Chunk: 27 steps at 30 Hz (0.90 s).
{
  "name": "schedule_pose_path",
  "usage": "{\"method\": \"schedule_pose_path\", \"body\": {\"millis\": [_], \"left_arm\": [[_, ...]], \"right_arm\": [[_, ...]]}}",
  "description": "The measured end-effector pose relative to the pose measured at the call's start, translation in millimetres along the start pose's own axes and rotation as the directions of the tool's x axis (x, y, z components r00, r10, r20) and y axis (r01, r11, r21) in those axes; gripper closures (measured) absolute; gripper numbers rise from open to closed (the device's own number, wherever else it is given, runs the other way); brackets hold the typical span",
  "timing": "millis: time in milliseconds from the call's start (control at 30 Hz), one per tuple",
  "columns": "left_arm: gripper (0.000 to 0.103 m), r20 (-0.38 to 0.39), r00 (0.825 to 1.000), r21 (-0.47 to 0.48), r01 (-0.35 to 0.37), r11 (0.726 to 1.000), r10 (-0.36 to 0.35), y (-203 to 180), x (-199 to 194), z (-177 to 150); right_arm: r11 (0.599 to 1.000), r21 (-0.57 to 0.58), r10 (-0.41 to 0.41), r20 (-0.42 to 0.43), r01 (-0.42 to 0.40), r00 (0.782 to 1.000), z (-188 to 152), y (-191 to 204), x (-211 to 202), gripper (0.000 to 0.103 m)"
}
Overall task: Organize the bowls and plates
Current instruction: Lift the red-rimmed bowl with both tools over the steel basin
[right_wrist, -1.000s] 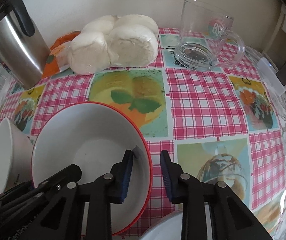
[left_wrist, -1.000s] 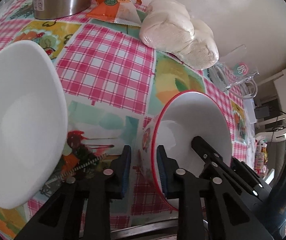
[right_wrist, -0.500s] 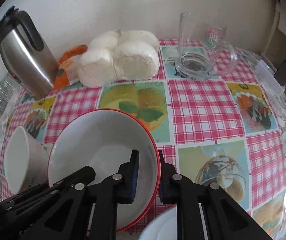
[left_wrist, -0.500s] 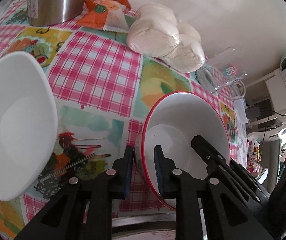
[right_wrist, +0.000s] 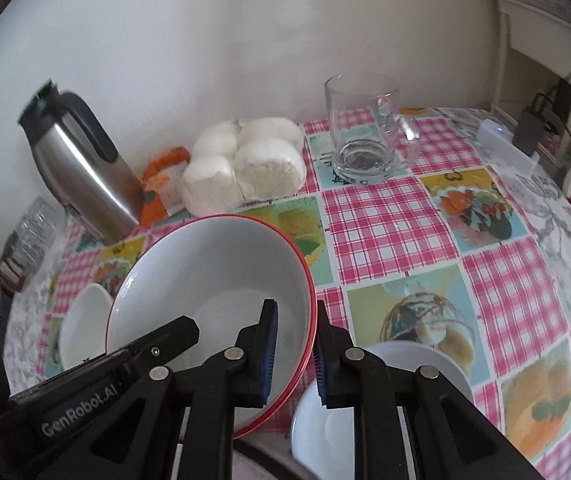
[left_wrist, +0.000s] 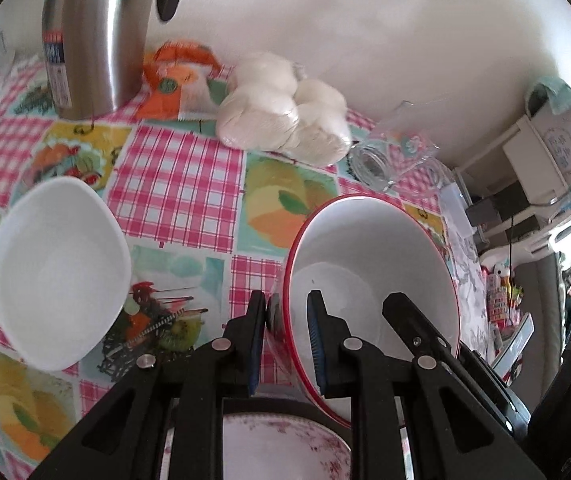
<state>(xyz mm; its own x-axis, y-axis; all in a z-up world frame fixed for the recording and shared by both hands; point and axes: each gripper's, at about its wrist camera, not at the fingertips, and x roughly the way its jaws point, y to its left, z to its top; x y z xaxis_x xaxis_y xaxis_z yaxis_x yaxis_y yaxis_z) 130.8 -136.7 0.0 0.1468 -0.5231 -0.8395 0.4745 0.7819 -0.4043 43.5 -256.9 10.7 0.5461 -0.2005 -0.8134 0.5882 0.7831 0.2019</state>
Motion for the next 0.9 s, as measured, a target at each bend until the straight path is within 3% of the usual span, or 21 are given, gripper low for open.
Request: {"method": "schedule_pose_path", "body": {"millis": [133, 367, 500, 900], "left_arm": [[0.082, -0.001, 1.0, 0.049, -0.031, 0.998, 0.031, -10.3, -13.1, -8.2], [0.082, -0.003, 1.0, 0.057, -0.012, 0.998, 0.012, -10.5, -34.6, -21.3], [0.082, 0.002, 0.999, 0.077, -0.04, 0.996, 0.04, -10.5, -42.4, -30.5], [0.082, 0.0, 0.999, 0.051, -0.051, 0.997, 0.051, 9.5, -64.0, -64.6]], "right_arm": [[1.0, 0.018, 0.002, 0.028, -0.003, 1.0, -11.0, -2.5, -17.7, 0.083], [0.997, 0.066, 0.031, 0.035, -0.034, 0.999, -26.5, -10.3, -40.3, 0.083], [0.994, 0.092, 0.048, 0.035, -0.051, 0.998, -39.4, -9.3, -49.0, 0.083], [0.993, 0.088, 0.075, 0.004, -0.075, 0.997, -71.3, 4.8, -65.5, 0.083]]}}
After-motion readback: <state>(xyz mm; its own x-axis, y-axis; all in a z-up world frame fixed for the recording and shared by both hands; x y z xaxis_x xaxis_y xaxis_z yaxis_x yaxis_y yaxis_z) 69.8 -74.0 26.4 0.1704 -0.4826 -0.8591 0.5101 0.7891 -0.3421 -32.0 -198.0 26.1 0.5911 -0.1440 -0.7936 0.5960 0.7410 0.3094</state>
